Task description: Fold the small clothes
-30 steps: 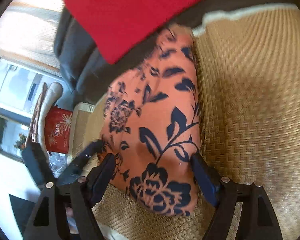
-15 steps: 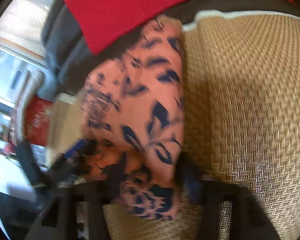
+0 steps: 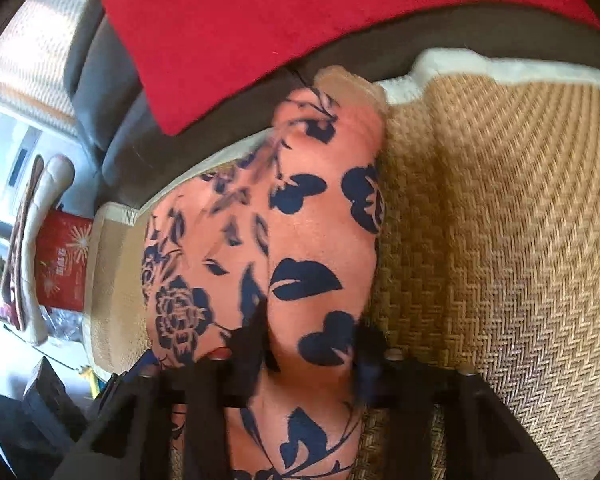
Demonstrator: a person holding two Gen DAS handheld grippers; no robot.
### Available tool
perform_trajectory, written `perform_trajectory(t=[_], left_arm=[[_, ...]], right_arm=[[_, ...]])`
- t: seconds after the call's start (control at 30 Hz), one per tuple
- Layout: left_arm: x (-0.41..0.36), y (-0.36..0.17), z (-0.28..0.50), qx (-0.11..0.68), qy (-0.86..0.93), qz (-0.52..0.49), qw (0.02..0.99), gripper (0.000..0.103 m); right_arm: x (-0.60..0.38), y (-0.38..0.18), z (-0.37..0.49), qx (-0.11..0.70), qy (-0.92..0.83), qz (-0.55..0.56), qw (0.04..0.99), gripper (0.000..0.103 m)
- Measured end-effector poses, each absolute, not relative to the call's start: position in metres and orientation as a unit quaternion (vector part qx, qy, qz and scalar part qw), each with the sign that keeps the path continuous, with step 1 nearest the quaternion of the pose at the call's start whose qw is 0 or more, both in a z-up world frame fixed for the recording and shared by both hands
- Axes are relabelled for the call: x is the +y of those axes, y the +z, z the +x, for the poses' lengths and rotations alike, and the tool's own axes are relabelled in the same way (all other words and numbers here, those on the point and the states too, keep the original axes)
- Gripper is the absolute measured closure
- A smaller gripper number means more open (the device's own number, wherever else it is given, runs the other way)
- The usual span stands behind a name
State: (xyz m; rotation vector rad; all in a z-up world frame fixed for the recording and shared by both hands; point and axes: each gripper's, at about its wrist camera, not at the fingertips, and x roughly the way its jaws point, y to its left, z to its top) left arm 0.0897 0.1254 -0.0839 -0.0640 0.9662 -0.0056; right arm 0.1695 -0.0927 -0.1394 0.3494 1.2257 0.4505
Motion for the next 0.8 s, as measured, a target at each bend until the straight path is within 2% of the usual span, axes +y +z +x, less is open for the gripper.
perform_trajectory(t=[0.1, 0.17, 0.27, 0.3, 0.33, 0.43, 0.47, 0.5, 0.6, 0.67, 0.7, 0.73, 0.8], left_arm=[[0.128, -0.084, 0.089, 0.464, -0.006, -0.033, 0.885, 0.044], [0.127, -0.084, 0.089, 0.463, -0.005, -0.025, 0.886, 0.044], [0.129, -0.085, 0.089, 0.462, -0.009, -0.031, 0.886, 0.044], [0.13, -0.085, 0.09, 0.463, -0.009, -0.032, 0.886, 0.044], [0.13, -0.086, 0.09, 0.463, -0.009, -0.032, 0.886, 0.044], [0.129, -0.086, 0.091, 0.465, -0.006, -0.031, 0.885, 0.044], [0.13, -0.085, 0.092, 0.467, -0.008, -0.034, 0.884, 0.044], [0.131, -0.081, 0.092, 0.47, -0.01, -0.037, 0.882, 0.044], [0.149, -0.059, 0.086, 0.449, -0.022, -0.091, 0.888, 0.043], [0.167, -0.05, 0.083, 0.432, -0.013, -0.133, 0.892, 0.04], [0.175, -0.052, 0.084, 0.434, -0.011, -0.151, 0.888, 0.037], [0.18, -0.058, 0.087, 0.446, -0.016, -0.165, 0.879, 0.036], [0.182, -0.073, 0.092, 0.478, -0.033, -0.176, 0.86, 0.036]], right_arm=[[-0.074, -0.118, 0.151, 0.52, 0.19, 0.089, 0.828, 0.074], [-0.078, -0.143, 0.157, 0.547, 0.172, 0.093, 0.814, 0.072], [-0.094, -0.145, 0.165, 0.546, 0.197, 0.169, 0.797, 0.052], [-0.101, -0.144, 0.168, 0.544, 0.208, 0.19, 0.791, 0.035], [-0.106, -0.142, 0.172, 0.54, 0.216, 0.212, 0.785, 0.03], [-0.113, -0.157, 0.198, 0.563, 0.2, 0.242, 0.765, 0.033], [-0.113, -0.164, 0.206, 0.573, 0.194, 0.231, 0.762, 0.046], [-0.112, -0.167, 0.21, 0.581, 0.188, 0.223, 0.76, 0.07], [-0.106, -0.144, 0.196, 0.546, 0.202, 0.191, 0.791, 0.069], [-0.114, -0.137, 0.183, 0.534, 0.198, 0.19, 0.8, 0.054], [-0.12, -0.137, 0.178, 0.533, 0.193, 0.194, 0.8, 0.029], [-0.127, -0.137, 0.172, 0.531, 0.188, 0.202, 0.801, 0.024], [-0.129, -0.138, 0.16, 0.537, 0.197, 0.206, 0.794, 0.024]])
